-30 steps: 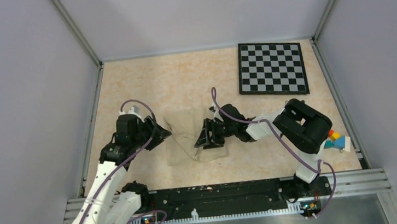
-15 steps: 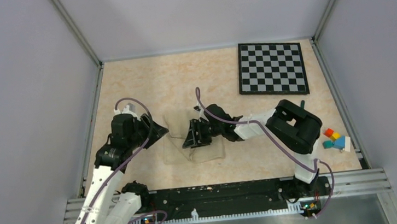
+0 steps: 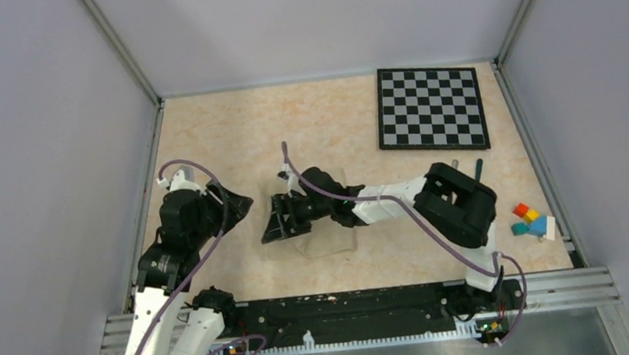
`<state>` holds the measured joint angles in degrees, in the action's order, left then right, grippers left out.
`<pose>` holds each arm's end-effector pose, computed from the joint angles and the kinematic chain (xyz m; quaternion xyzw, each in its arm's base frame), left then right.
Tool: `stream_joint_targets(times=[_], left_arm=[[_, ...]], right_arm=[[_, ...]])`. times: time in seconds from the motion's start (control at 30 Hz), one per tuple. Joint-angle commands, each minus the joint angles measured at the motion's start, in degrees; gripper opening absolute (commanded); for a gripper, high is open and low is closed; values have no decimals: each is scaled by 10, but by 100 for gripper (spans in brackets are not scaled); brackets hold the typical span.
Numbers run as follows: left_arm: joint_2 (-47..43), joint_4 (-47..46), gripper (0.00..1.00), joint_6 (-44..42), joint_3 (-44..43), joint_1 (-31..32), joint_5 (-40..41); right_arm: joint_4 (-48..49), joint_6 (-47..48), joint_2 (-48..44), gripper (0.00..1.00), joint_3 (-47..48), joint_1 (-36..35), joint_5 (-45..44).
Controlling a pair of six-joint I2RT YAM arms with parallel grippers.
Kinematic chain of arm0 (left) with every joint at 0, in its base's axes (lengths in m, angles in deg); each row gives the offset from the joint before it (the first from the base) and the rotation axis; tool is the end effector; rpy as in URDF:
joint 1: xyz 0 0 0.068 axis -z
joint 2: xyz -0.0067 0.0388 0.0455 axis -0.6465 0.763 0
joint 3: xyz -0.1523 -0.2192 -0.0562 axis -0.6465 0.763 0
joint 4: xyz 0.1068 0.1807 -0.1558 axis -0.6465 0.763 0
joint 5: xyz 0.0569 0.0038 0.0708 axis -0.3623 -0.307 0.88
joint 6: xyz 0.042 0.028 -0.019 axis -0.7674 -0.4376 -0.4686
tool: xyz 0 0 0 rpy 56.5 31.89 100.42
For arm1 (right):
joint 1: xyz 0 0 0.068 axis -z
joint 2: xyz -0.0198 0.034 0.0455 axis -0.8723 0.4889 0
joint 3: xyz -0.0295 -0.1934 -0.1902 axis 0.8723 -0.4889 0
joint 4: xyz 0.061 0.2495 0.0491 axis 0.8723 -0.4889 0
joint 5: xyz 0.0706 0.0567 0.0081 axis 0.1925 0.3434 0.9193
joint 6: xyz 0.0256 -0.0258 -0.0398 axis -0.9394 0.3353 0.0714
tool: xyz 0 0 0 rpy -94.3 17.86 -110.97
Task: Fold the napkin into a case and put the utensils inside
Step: Smooth out the square-folded napkin at the center of the board.
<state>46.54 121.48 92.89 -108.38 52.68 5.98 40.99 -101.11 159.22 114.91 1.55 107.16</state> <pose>0.1229 -0.0291 0.3065 -0.2279 0.8410 -0.2563 0.4184 0.2059 0.3773 0.1715 -0.1781 0.8161 0.5361 0.1220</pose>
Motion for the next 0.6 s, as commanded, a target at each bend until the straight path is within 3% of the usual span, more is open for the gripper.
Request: stream_joint_targets(times=[0.0, 0.1, 0.23, 0.57], left_arm=[[4, -16, 62, -7, 2, -3, -2], [15, -31, 63, -4, 10, -3, -26], [24, -45, 65, -2, 23, -3, -41], [24, -36, 67, -17, 10, -3, -43]], right_arm=[[-45, 35, -118, 71, -87, 56, -25], [-61, 24, -151, 71, -148, 65, -41], [-9, -27, -157, 71, -211, 68, -60], [61, -54, -90, 61, -196, 64, -43]])
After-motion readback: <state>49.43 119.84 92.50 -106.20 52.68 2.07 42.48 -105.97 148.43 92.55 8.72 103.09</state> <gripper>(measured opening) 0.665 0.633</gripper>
